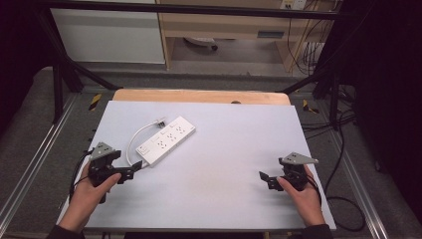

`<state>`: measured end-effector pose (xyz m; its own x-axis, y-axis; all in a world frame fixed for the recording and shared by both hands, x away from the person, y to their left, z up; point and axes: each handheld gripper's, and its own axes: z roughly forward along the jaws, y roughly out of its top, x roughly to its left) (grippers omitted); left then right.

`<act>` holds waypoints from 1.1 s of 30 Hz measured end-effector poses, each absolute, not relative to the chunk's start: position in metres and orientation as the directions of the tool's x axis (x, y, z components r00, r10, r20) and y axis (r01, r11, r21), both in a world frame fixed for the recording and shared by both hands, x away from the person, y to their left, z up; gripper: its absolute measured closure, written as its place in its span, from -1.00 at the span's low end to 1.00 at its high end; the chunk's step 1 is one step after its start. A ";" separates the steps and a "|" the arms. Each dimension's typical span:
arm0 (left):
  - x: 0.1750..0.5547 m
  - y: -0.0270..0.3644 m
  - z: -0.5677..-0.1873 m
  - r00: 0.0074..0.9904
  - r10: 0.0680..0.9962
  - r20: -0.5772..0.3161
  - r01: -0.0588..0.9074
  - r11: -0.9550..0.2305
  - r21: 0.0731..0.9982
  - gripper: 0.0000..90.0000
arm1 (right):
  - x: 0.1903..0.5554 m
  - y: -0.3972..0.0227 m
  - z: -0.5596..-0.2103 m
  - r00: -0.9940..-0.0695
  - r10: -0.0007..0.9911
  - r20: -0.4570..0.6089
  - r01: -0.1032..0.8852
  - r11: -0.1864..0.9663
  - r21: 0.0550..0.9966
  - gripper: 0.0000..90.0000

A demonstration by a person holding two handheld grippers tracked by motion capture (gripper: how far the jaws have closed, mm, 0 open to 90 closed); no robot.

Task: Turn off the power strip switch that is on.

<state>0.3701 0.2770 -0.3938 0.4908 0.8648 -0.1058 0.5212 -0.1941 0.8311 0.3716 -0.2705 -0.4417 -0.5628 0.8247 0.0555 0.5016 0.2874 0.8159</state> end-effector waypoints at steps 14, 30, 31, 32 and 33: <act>0.402 0.252 -0.384 0.508 0.856 -0.098 0.502 -0.202 0.841 -0.74 | 0.371 -0.272 -0.442 -0.560 0.826 0.061 0.506 0.283 0.815 -0.91; 0.417 0.239 -0.379 0.520 0.851 -0.080 0.470 -0.206 0.859 -0.85 | 0.371 -0.272 -0.442 -0.557 0.828 0.061 0.506 0.280 0.816 -0.91; 0.418 0.238 -0.378 0.517 0.853 -0.077 0.470 -0.208 0.858 -0.85 | 0.371 -0.272 -0.442 -0.557 0.829 0.059 0.506 0.282 0.815 -0.91; 0.418 0.238 -0.378 0.517 0.853 -0.077 0.470 -0.208 0.858 -0.85 | 0.371 -0.272 -0.442 -0.557 0.829 0.059 0.506 0.282 0.815 -0.91; 0.419 0.237 -0.377 0.516 0.853 -0.076 0.470 -0.208 0.858 -0.85 | 0.371 -0.272 -0.442 -0.558 0.828 0.058 0.505 0.283 0.815 -0.91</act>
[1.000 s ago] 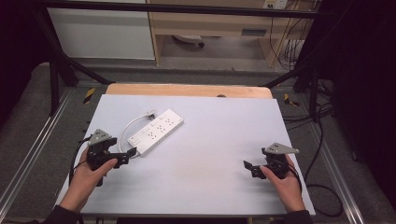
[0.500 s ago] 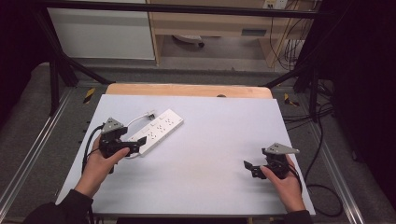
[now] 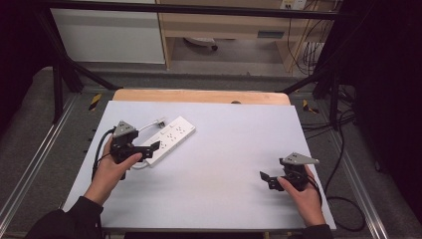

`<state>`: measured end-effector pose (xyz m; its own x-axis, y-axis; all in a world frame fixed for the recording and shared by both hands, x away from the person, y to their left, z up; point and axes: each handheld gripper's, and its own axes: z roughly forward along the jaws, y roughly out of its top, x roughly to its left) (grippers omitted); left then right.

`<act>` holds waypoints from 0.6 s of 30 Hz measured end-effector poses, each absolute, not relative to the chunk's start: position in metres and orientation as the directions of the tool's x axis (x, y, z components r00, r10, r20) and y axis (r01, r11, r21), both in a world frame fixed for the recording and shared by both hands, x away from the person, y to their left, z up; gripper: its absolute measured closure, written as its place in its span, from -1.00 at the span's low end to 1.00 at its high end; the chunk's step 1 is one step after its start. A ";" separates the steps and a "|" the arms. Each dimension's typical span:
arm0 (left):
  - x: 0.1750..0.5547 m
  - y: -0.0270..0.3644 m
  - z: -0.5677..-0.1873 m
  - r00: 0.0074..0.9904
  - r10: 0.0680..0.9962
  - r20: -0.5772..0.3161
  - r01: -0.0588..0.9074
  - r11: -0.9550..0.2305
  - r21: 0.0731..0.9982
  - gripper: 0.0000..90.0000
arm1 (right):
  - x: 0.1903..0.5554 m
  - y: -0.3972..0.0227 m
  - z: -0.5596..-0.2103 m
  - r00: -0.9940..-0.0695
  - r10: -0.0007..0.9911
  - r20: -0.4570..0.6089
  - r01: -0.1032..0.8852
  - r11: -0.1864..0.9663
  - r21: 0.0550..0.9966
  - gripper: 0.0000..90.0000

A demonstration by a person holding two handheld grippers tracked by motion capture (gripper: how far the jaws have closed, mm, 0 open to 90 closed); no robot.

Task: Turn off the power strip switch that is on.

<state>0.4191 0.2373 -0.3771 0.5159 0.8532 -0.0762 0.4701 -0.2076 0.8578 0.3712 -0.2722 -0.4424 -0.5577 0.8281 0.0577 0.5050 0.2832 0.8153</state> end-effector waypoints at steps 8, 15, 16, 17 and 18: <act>0.425 0.235 -0.374 0.506 0.859 -0.071 0.469 -0.206 0.859 -0.85 | 0.371 -0.272 -0.442 -0.561 0.826 0.058 0.504 0.286 0.815 -0.91; 0.431 0.232 -0.372 0.507 0.860 -0.060 0.464 -0.213 0.860 -0.85 | 0.371 -0.272 -0.442 -0.560 0.826 0.059 0.505 0.284 0.815 -0.91; 0.433 0.231 -0.372 0.507 0.860 -0.056 0.462 -0.216 0.860 -0.85 | 0.371 -0.272 -0.442 -0.560 0.826 0.059 0.505 0.284 0.815 -0.91; 0.433 0.231 -0.372 0.507 0.860 -0.056 0.462 -0.216 0.860 -0.85 | 0.371 -0.272 -0.442 -0.560 0.826 0.059 0.505 0.284 0.815 -0.91; 0.434 0.231 -0.371 0.506 0.861 -0.055 0.460 -0.215 0.862 -0.85 | 0.371 -0.272 -0.442 -0.560 0.827 0.059 0.505 0.284 0.815 -0.91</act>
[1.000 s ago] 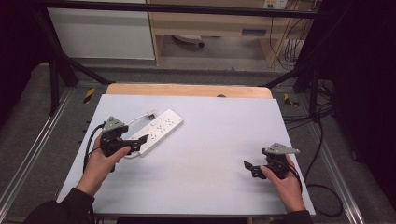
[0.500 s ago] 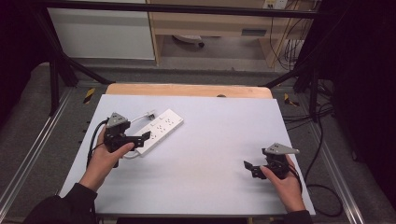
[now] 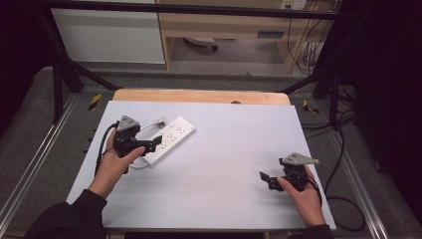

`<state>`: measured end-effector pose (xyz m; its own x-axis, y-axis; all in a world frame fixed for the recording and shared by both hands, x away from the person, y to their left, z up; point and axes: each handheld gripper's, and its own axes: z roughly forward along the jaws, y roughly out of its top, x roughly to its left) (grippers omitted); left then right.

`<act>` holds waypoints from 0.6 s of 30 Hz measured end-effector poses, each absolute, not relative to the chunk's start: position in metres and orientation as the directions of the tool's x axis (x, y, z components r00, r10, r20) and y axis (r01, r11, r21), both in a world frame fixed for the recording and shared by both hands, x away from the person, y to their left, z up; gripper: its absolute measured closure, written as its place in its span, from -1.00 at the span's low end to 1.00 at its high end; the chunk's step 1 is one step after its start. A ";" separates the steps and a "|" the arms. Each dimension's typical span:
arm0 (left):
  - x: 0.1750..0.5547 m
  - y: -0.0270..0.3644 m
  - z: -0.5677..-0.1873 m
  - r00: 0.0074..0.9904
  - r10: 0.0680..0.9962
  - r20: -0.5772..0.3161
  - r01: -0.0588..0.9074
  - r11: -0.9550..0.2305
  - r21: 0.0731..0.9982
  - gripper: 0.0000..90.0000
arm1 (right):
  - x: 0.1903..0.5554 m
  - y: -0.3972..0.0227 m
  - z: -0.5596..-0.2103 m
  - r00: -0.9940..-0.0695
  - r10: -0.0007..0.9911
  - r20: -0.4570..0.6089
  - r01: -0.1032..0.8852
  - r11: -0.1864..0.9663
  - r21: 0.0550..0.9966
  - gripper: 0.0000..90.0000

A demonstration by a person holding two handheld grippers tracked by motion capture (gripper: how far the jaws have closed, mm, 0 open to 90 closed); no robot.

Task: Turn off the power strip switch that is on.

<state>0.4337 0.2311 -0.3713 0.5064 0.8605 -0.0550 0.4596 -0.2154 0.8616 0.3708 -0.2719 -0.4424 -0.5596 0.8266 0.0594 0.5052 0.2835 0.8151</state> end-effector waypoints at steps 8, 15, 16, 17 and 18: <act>0.441 0.231 -0.369 0.495 0.868 -0.040 0.455 -0.219 0.863 -0.85 | 0.371 -0.272 -0.443 -0.560 0.827 0.060 0.507 0.284 0.814 -0.91; 0.450 0.230 -0.365 0.499 0.866 -0.021 0.452 -0.239 0.859 -0.85 | 0.371 -0.272 -0.443 -0.559 0.827 0.061 0.509 0.284 0.812 -0.91; 0.452 0.229 -0.364 0.497 0.868 -0.022 0.454 -0.238 0.858 -0.84 | 0.371 -0.272 -0.443 -0.559 0.827 0.061 0.509 0.284 0.812 -0.91; 0.454 0.229 -0.363 0.499 0.866 -0.024 0.457 -0.240 0.857 -0.84 | 0.370 -0.272 -0.443 -0.558 0.828 0.061 0.509 0.283 0.813 -0.91; 0.455 0.229 -0.363 0.499 0.866 -0.029 0.458 -0.236 0.857 -0.84 | 0.370 -0.272 -0.443 -0.559 0.827 0.058 0.507 0.285 0.814 -0.91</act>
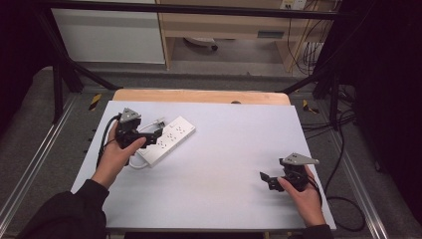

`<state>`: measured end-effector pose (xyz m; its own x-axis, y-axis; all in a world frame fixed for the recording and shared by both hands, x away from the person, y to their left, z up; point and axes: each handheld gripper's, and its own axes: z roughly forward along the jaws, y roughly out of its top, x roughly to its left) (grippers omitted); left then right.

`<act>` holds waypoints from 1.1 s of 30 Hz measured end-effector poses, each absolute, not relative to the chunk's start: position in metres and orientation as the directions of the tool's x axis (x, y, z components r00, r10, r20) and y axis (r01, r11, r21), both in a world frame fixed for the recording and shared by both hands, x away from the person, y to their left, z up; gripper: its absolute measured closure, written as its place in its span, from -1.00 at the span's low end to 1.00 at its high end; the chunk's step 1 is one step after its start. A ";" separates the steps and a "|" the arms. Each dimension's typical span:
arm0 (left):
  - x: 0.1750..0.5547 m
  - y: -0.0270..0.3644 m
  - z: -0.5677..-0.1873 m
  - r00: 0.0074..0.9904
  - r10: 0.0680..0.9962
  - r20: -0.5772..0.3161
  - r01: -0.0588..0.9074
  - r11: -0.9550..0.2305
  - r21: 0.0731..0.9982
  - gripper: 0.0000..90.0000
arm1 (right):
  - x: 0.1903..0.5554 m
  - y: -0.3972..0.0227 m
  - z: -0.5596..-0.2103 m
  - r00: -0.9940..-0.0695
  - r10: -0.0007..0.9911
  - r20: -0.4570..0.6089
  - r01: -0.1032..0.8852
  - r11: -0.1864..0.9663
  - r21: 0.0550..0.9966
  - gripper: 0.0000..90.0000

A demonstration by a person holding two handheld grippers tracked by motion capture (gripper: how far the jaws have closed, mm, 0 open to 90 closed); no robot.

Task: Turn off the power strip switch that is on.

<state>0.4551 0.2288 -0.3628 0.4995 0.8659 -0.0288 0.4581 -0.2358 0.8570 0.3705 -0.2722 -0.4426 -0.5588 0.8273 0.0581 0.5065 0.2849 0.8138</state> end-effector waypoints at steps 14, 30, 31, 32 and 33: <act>0.466 0.228 -0.361 0.469 0.883 -0.025 0.449 -0.214 0.868 -0.66 | 0.369 -0.273 -0.441 -0.554 0.831 0.059 0.502 0.276 0.819 -0.90; 0.473 0.221 -0.367 0.474 0.881 -0.004 0.502 -0.266 0.823 0.19 | 0.369 -0.273 -0.441 -0.556 0.829 0.061 0.505 0.279 0.817 -0.90; 0.474 0.221 -0.368 0.475 0.880 -0.002 0.499 -0.267 0.824 0.24 | 0.368 -0.274 -0.441 -0.556 0.829 0.062 0.507 0.278 0.816 -0.90; 0.475 0.220 -0.369 0.473 0.881 -0.007 0.509 -0.267 0.818 0.28 | 0.369 -0.274 -0.441 -0.556 0.829 0.061 0.506 0.279 0.816 -0.90; 0.476 0.220 -0.369 0.473 0.881 -0.005 0.507 -0.268 0.819 0.28 | 0.369 -0.274 -0.441 -0.556 0.829 0.061 0.506 0.279 0.816 -0.90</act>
<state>0.4759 0.2196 -0.3694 0.4731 0.8810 -0.0048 0.5075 -0.2681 0.8189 0.3686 -0.2739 -0.4414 -0.5556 0.8292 0.0612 0.5062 0.2789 0.8160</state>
